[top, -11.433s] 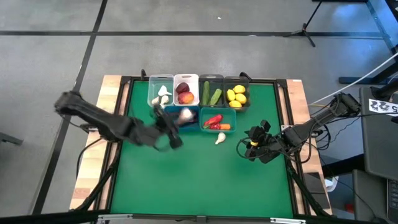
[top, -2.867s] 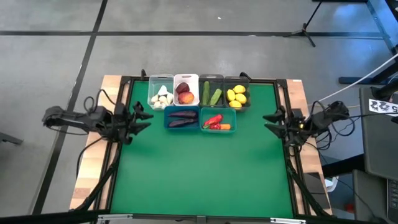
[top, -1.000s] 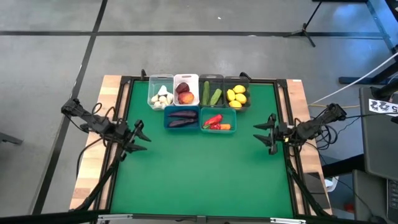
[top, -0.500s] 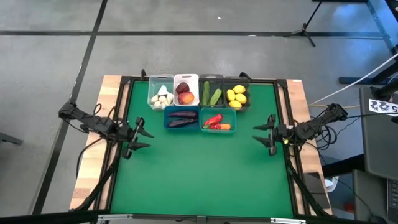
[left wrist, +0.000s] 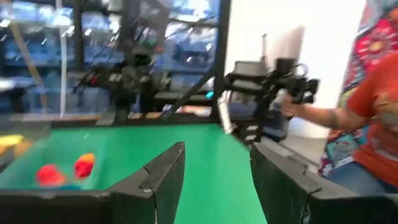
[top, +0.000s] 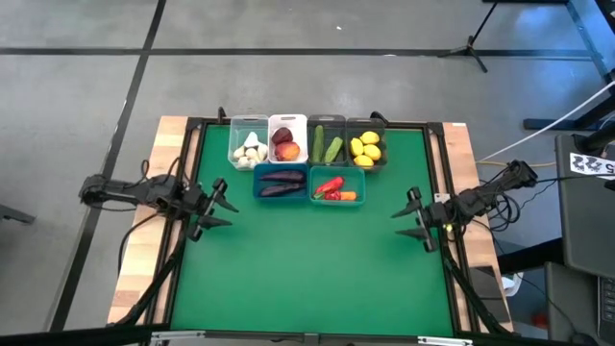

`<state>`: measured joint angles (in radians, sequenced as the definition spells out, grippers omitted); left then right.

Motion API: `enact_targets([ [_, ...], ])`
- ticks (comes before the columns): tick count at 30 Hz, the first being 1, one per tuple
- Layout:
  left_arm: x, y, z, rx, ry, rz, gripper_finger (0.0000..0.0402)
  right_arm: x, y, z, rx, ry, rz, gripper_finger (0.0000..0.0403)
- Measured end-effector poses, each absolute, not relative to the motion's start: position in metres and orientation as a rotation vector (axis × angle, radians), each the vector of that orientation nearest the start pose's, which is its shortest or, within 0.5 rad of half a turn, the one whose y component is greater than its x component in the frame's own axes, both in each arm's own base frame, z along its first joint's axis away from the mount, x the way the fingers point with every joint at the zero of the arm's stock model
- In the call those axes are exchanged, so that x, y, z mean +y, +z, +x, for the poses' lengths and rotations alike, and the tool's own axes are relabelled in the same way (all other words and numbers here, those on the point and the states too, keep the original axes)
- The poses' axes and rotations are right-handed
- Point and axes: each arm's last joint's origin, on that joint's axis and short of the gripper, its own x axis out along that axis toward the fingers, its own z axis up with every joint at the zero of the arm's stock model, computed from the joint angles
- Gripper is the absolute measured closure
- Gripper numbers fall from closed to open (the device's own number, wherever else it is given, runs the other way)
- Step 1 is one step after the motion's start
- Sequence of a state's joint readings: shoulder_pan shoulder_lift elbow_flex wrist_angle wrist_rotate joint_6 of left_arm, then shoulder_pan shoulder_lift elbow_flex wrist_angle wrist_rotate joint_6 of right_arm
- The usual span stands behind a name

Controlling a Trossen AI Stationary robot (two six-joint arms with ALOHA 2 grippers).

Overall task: Sort produce into baskets
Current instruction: Return to Home Position

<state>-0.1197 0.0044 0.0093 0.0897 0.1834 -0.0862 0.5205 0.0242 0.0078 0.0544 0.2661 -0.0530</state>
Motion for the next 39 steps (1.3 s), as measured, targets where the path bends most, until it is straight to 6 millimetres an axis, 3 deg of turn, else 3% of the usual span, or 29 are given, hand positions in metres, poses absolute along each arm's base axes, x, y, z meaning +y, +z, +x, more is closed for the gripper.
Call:
enact_targets([
  [10, -0.002, 0.171, 0.097, -0.044, -0.152, -0.082, 0.0224, 0.023, 0.164, 0.099, 0.022, 0.094, 0.015, 0.0194],
  [23, 0.0, 0.172, 0.097, -0.056, -0.154, -0.089, 0.0224, -0.008, 0.159, 0.103, 0.078, -0.073, 0.086, 0.0194],
  [39, 0.0, 0.172, 0.097, -0.061, -0.153, -0.07, 0.0224, -0.009, 0.17, 0.103, -0.034, -0.053, 0.047, 0.0194],
])
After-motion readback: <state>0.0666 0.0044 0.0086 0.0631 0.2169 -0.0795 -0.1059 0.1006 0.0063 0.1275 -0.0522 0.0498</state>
